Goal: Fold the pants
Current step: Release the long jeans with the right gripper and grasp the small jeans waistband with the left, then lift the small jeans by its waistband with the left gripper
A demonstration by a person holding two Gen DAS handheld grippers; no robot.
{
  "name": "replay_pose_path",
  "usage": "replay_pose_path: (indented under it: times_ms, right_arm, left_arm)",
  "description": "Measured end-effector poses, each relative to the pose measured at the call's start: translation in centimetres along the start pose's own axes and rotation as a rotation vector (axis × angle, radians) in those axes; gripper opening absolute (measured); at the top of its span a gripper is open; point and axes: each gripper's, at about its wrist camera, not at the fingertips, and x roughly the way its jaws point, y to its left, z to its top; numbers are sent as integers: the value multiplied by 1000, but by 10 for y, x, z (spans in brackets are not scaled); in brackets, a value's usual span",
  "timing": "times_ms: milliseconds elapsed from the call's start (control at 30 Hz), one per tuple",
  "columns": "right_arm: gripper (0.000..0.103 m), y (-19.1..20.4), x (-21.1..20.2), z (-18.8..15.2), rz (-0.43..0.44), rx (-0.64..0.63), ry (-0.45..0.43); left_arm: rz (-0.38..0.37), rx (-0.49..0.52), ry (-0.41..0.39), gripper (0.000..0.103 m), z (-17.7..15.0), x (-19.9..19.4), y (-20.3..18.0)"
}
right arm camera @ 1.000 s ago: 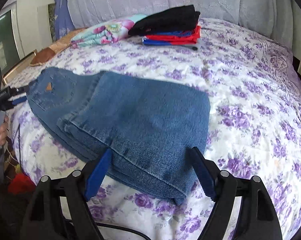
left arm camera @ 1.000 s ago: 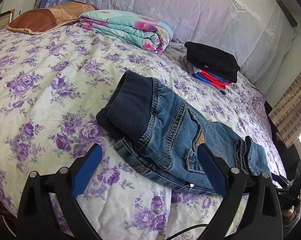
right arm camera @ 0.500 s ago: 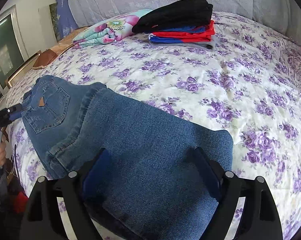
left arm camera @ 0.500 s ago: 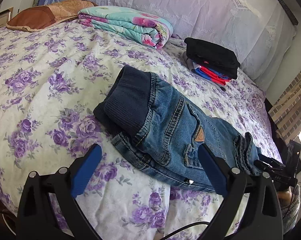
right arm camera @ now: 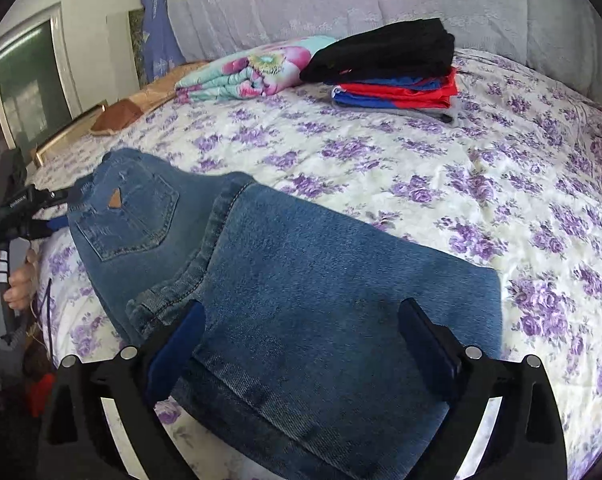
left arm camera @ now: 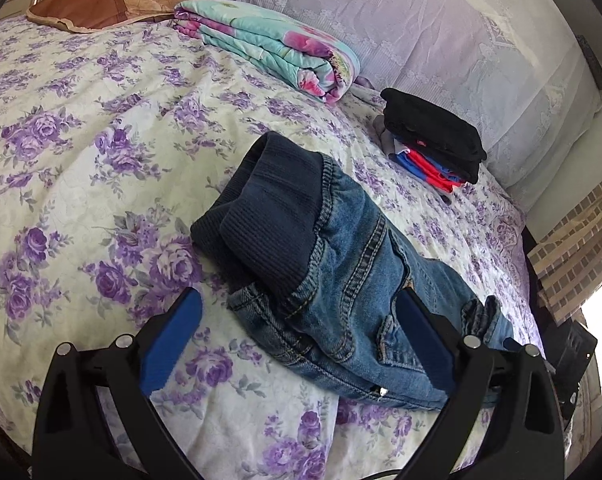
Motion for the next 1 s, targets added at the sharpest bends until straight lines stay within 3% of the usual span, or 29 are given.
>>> replay_pose_path:
  times_ms: [233, 367, 500, 533, 600, 700, 867, 1000]
  right_arm:
    - [99, -58, -36, -13, -79, 199, -114]
    - [99, -91, -33, -23, -49, 339, -100]
    - [99, -105, -31, -27, -22, 392, -121]
    - [99, -106, -31, -28, -19, 394, -123]
    - [99, -110, -29, -30, -16, 401, -120]
    - [99, -117, -28, -35, -6, 427, -108]
    - [99, -134, -35, -38, -13, 457, -116]
    - [99, -145, -43, -46, -40, 467, -119]
  left_arm:
    - [-85, -80, 19, 95, 14, 9, 11]
    - [-124, -125, 9, 95, 17, 13, 18]
    - [-143, -163, 4, 93, 20, 15, 19]
    - [-147, -173, 3, 91, 20, 15, 19]
    - [-125, -190, 1, 72, 19, 13, 19]
    - [-105, -211, 3, 55, 18, 11, 26]
    - [-86, -204, 3, 40, 16, 7, 29]
    - [-47, -173, -33, 33, 16, -1, 17]
